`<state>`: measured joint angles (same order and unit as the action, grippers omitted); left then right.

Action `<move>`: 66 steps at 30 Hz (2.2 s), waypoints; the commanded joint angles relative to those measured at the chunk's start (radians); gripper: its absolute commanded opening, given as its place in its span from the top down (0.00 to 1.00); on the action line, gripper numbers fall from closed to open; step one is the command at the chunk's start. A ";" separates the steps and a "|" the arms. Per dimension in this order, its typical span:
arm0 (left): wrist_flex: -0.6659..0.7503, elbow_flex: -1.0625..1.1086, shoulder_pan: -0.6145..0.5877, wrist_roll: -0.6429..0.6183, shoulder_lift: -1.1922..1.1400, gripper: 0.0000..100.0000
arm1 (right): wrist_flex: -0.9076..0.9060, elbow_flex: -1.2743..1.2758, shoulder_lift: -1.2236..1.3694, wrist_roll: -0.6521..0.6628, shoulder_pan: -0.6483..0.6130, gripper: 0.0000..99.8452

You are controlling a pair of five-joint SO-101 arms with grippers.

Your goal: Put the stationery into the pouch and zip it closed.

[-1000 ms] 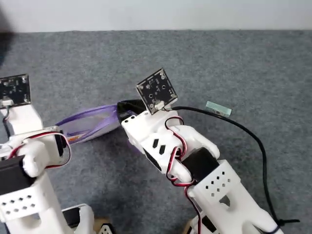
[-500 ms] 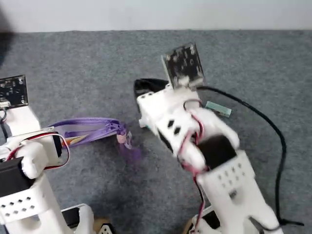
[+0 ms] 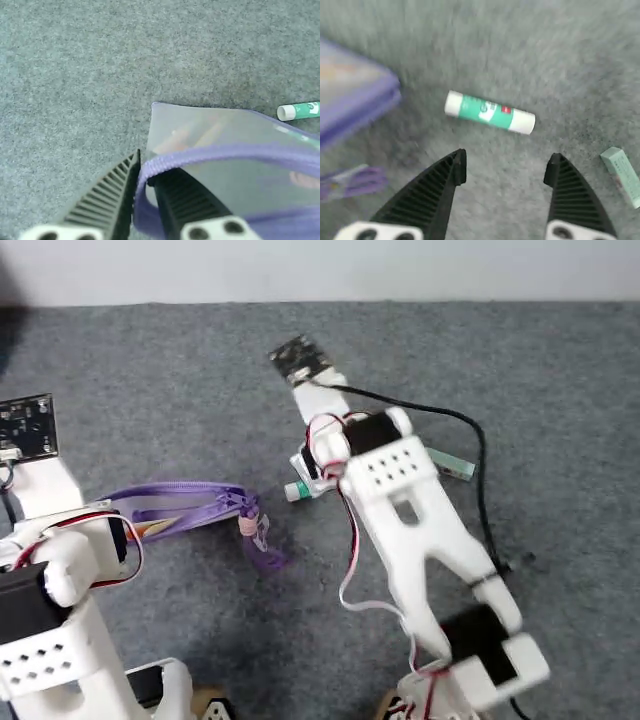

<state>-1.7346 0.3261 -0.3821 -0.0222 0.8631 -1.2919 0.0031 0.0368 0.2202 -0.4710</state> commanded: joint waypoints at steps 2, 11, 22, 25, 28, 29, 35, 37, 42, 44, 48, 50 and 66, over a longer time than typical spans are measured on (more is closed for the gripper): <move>-0.021 -0.002 -0.006 0.003 0.020 0.99 | -0.048 -0.132 0.122 0.233 0.002 0.73; -0.021 -0.001 -0.006 0.003 0.017 0.99 | -0.039 -0.238 0.341 0.456 -0.035 0.73; -0.021 -0.001 -0.006 0.003 0.015 0.99 | 0.019 -0.379 0.595 0.496 -0.064 0.74; -0.021 -0.001 -0.006 0.003 0.015 0.99 | 0.019 -0.391 0.628 0.496 -0.061 0.77; -0.021 -0.001 -0.009 0.003 0.015 0.99 | 0.012 -0.391 0.630 0.496 -0.059 0.91; -0.021 -0.001 -0.009 0.003 0.015 0.99 | 0.012 -0.393 0.630 0.493 -0.059 0.96; -0.021 -0.001 -0.009 0.003 0.015 0.99 | 0.008 -0.388 0.532 0.462 -0.050 1.00; -0.021 -0.001 -0.009 0.003 0.015 0.99 | -0.013 -0.388 0.483 0.413 -0.048 0.99; -0.021 -0.001 -0.008 0.003 0.015 0.99 | -0.177 -0.388 0.351 0.273 -0.051 0.99; -0.021 -0.001 -0.006 0.003 0.015 0.99 | -0.219 -0.388 0.283 0.190 -0.053 0.99; -0.021 -0.001 -0.006 0.002 0.015 0.99 | -0.286 -0.388 0.140 0.084 -0.058 0.99; -0.021 -0.001 -0.006 0.002 0.015 0.99 | -0.325 -0.388 0.067 0.035 -0.074 0.99; -0.021 -0.001 -0.006 0.002 0.015 0.99 | -0.432 -0.387 -0.386 -0.351 -0.213 0.99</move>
<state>-1.7346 0.3276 -0.3821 -0.0222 0.8631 -1.7338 -0.3483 -0.2608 -0.0683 -0.6490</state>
